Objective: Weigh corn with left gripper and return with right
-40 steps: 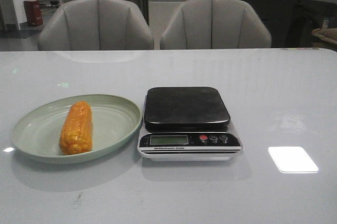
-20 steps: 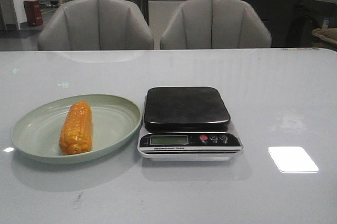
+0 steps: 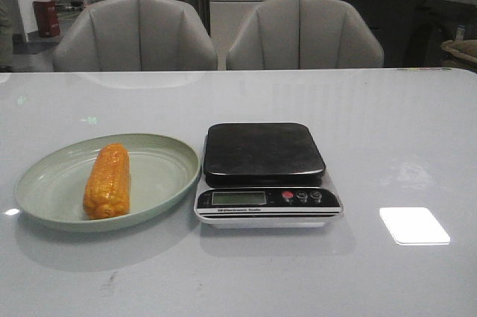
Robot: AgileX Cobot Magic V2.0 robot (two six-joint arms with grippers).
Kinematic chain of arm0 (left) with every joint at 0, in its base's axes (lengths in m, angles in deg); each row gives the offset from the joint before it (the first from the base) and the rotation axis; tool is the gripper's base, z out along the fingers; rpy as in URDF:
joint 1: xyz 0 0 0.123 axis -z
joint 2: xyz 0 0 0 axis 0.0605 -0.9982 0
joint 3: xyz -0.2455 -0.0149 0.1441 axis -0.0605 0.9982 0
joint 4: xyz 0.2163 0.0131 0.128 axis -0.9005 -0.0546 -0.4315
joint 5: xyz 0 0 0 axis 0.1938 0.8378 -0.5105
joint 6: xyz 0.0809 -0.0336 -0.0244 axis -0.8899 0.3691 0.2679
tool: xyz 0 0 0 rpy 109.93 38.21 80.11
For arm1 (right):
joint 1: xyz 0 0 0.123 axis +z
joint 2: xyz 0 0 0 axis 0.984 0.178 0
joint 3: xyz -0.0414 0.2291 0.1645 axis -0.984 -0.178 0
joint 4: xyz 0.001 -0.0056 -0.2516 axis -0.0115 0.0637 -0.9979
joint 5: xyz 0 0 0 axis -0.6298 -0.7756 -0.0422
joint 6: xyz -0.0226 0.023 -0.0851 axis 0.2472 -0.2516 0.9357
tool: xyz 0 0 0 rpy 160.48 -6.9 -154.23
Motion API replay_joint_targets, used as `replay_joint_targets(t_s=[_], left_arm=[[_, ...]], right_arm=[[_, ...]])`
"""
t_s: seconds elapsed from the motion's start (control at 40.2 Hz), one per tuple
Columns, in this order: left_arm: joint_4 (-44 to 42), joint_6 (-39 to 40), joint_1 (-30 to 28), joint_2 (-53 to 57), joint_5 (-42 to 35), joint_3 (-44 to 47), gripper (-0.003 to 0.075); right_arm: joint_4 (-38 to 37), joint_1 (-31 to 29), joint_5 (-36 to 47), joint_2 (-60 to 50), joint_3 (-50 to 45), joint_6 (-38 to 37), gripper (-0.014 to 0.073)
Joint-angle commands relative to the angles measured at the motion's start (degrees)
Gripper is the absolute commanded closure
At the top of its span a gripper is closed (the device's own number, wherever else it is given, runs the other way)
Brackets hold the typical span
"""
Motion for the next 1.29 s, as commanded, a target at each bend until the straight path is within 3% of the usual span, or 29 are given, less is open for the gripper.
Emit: replay_joint_targets(t_s=[0.0, 0.124, 0.373, 0.448, 0.573, 0.846, 1.27], left_arm=[[-0.14, 0.16, 0.97, -0.99, -2.91, -1.88, 0.0605], [-1.72, 0.16, 2.87, -0.99, -1.26, -1.88, 0.0535], [-2.25, 0.16, 8.15, -1.57, 0.10, -1.88, 0.0171], [-2.25, 0.16, 9.12, -2.90, 1.72, -2.26, 0.0113], [-1.14, 0.16, 9.97, -7.21, 6.16, -4.22, 0.0115], [3.86, 0.16, 14.64, -17.65, 6.70, -8.89, 0.0115], [7.72, 2.71, 25.59, -45.59, 4.38, -17.40, 0.0115]], right_arm=[[-0.79, -0.26, 4.77, -1.11, -0.17, 0.04, 0.0431], [-0.79, -0.26, 4.77, -1.11, -0.17, 0.04, 0.0431], [-0.79, -0.26, 4.77, -1.11, -0.17, 0.04, 0.0431], [-0.79, -0.26, 4.77, -1.11, -0.17, 0.04, 0.0431], [-0.79, -0.26, 4.77, -1.11, -0.17, 0.04, 0.0431], [-0.79, -0.26, 4.77, -1.11, -0.17, 0.04, 0.0431], [-0.79, -0.26, 4.77, -1.11, -0.17, 0.04, 0.0431]])
